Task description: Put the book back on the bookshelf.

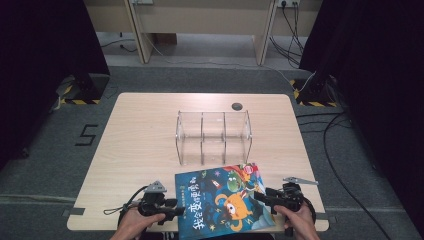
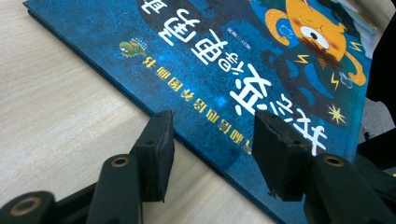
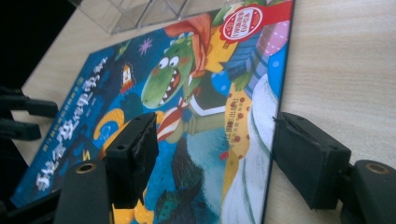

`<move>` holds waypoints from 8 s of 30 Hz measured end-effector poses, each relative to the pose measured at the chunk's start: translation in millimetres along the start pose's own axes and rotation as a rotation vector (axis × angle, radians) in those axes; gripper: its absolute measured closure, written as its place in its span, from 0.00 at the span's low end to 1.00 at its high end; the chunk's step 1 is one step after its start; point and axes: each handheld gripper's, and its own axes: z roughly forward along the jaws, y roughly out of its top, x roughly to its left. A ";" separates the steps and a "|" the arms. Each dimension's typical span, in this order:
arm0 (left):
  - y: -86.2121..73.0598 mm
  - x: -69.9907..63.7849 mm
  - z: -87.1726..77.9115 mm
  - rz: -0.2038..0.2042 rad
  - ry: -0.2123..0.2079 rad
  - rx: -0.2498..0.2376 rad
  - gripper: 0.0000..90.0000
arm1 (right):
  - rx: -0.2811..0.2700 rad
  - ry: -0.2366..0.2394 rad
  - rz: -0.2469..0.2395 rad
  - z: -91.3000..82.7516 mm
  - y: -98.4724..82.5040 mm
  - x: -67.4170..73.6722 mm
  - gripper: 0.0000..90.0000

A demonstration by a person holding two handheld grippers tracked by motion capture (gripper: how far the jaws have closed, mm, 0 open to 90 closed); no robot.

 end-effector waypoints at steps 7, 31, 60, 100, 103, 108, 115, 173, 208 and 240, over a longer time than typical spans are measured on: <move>4.1 2.0 7.2 -0.049 -0.049 -0.022 0.54 | -0.053 -0.002 0.092 -4.3 -1.7 -6.3 0.34; 12.1 1.5 16.9 -0.052 -0.041 -0.046 0.54 | -0.058 0.230 0.376 -14.7 -17.1 -25.4 0.40; 12.4 3.3 20.4 -0.042 -0.060 -0.076 0.49 | -0.161 0.215 -0.309 -46.7 -3.8 7.0 0.55; 22.1 -4.9 34.9 -0.027 -0.086 -0.089 0.28 | -0.303 0.180 -0.522 -68.5 -3.6 9.7 0.54; 23.7 -4.9 36.9 -0.037 -0.101 -0.091 0.27 | -0.309 0.185 -0.528 -67.9 -3.6 8.1 0.54; 29.2 -5.5 43.8 -0.069 -0.148 -0.093 0.23 | -0.325 0.192 -0.558 -69.4 -3.4 8.8 0.54; 32.5 -3.9 44.3 -0.109 -0.151 -0.085 0.26 | -0.324 0.197 -0.540 -69.1 -4.1 4.8 0.54; 49.7 -3.2 41.6 -0.091 -0.337 -0.187 0.68 | -0.114 0.052 -0.190 -52.4 -13.7 -35.6 0.49; 47.4 -12.5 7.9 -0.257 -0.339 -0.228 0.73 | -0.018 0.012 -0.243 -50.9 -25.4 -15.7 0.43; 63.4 -25.5 3.1 -0.276 -0.281 -0.269 0.72 | -0.083 -0.040 -0.466 -58.5 -59.0 58.3 0.30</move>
